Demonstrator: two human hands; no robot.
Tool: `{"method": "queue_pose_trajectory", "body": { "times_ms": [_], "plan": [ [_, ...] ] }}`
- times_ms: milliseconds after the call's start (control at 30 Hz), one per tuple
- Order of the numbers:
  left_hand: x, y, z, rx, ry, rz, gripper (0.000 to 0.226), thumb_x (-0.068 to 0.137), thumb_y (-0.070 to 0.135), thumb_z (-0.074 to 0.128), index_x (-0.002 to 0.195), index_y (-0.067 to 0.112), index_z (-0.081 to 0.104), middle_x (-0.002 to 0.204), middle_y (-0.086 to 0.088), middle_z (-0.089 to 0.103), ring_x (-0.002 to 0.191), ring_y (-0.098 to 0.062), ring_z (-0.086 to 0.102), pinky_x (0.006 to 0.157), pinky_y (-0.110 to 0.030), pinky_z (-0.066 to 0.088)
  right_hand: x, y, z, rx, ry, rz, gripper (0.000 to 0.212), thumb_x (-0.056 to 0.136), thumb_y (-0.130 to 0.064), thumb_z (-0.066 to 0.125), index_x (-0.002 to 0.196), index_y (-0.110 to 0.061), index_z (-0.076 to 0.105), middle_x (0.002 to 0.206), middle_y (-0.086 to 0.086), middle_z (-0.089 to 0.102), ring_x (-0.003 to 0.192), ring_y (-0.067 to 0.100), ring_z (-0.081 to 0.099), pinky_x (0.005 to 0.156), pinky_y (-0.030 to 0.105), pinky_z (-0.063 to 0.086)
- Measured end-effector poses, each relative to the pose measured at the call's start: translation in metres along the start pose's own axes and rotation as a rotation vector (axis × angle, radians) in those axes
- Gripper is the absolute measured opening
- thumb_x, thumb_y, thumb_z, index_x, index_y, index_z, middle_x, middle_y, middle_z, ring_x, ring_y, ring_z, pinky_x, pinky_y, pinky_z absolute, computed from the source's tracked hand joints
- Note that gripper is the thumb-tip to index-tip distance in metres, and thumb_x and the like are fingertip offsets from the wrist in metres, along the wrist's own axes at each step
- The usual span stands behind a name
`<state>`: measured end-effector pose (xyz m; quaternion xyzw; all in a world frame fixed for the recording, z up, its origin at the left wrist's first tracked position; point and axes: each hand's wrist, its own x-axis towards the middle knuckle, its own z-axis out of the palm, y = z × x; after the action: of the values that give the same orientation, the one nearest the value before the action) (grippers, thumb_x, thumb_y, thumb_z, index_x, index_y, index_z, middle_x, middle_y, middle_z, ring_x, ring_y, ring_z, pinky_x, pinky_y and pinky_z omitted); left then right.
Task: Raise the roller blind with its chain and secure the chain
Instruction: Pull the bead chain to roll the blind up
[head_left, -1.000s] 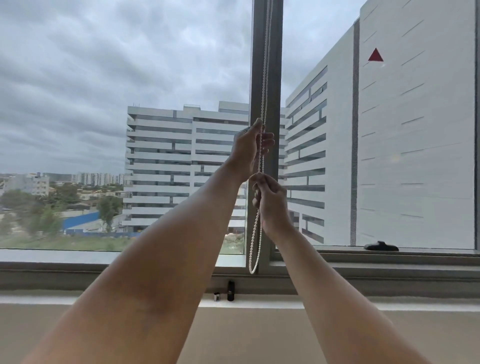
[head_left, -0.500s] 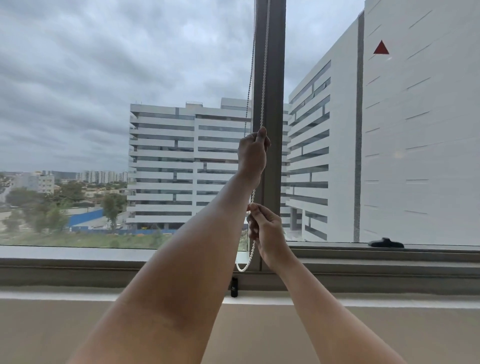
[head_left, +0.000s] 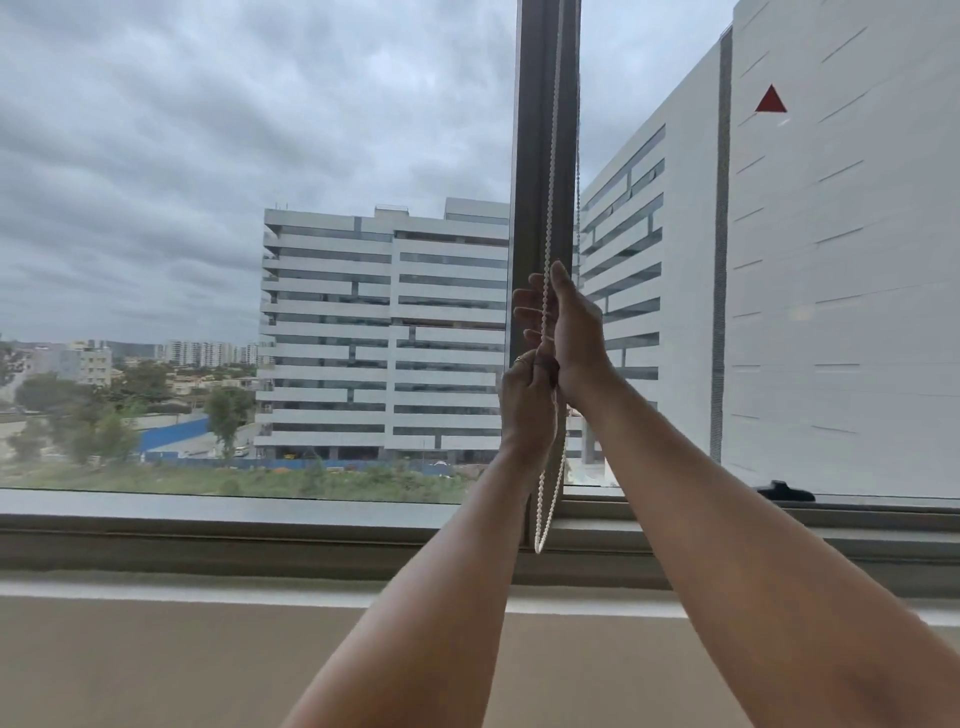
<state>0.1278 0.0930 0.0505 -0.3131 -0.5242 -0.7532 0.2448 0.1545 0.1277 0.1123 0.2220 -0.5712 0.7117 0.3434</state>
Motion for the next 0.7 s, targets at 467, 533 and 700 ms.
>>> {"method": "queue_pose_trajectory", "body": {
  "times_ms": [467,533,700],
  "plan": [
    [-0.049,-0.045,-0.023,-0.042,-0.201,-0.161,0.041,0.098,0.018,0.035,0.057,0.016,0.037,0.039,0.012,0.034,0.033,0.000,0.026,0.035,-0.013,0.022,0.006,0.001,0.008,-0.134,0.226,-0.086,0.034,0.096,-0.022,0.042,0.064,-0.019,0.053,0.055,-0.003,0.035,0.048,0.008,0.028,0.039,0.015,0.023],
    [-0.045,-0.047,-0.029,-0.051,-0.251,-0.200,0.044,0.098,0.019,0.036,0.054,0.017,0.039,0.036,0.011,0.038,0.033,0.000,0.030,0.036,-0.014,0.025,0.002,0.004,0.011,-0.113,0.213,-0.108,0.034,0.095,-0.021,0.044,0.063,-0.019,0.055,0.053,-0.004,0.034,0.047,0.008,0.028,0.040,0.015,0.024],
    [-0.026,-0.035,-0.043,-0.087,-0.317,-0.205,0.039,0.088,0.028,0.034,0.060,0.020,0.059,0.051,0.008,0.061,0.049,-0.003,0.052,0.057,-0.025,0.036,-0.008,0.016,0.013,-0.077,0.189,-0.105,0.033,0.094,-0.021,0.048,0.062,-0.021,0.056,0.050,-0.007,0.033,0.044,0.004,0.028,0.039,0.015,0.023]
  ]
}}
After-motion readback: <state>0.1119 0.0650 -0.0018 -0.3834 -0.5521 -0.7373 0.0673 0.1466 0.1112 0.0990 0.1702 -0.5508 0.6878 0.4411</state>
